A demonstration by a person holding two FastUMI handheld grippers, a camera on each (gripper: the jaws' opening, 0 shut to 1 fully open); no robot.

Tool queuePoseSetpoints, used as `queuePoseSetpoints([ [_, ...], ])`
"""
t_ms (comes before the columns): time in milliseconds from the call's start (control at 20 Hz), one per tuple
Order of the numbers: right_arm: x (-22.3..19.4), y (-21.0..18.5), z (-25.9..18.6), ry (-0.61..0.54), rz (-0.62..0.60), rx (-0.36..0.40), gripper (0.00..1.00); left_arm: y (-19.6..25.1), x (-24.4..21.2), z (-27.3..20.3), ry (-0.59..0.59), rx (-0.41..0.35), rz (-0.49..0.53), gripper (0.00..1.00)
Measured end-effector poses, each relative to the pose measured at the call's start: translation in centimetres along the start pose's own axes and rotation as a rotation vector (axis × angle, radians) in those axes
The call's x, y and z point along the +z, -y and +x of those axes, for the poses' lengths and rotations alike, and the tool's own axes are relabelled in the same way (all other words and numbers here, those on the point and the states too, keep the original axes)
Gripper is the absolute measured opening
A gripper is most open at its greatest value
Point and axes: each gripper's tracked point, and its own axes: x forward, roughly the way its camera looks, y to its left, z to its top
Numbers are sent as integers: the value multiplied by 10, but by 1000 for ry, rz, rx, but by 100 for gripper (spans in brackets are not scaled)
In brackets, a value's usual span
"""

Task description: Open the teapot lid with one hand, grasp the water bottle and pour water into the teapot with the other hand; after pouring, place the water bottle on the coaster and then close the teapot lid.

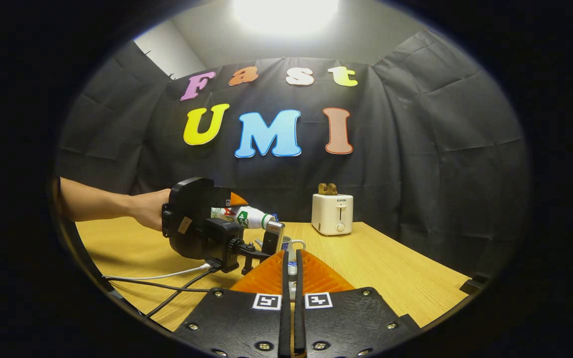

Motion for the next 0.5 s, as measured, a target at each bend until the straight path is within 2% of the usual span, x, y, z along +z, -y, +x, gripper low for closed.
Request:
queuePoseSetpoints([
  [50,-1,1,0,-4,2,-2,3,-1,1,-1,3,2,15,79],
  [100,-1,1,1,-6,5,-2,3,-2,1,0,6,2,26,74],
  [150,-1,2,1,-7,8,-3,3,-1,0,1,6,-4,38,79],
  [200,-1,2,1,-6,9,-3,3,0,0,1,4,-6,48,75],
  [250,0,2,1,-5,7,-4,3,0,1,1,6,-6,59,80],
  [300,0,2,0,-3,4,-5,3,-1,1,2,7,-4,68,75],
  [400,1,1,0,-3,3,-3,3,-4,4,2,15,7,77,75],
  [450,1,2,0,-3,3,-4,3,-6,4,1,17,10,75,70],
  [500,1,2,0,-4,4,-5,3,-7,5,1,20,12,75,80],
])
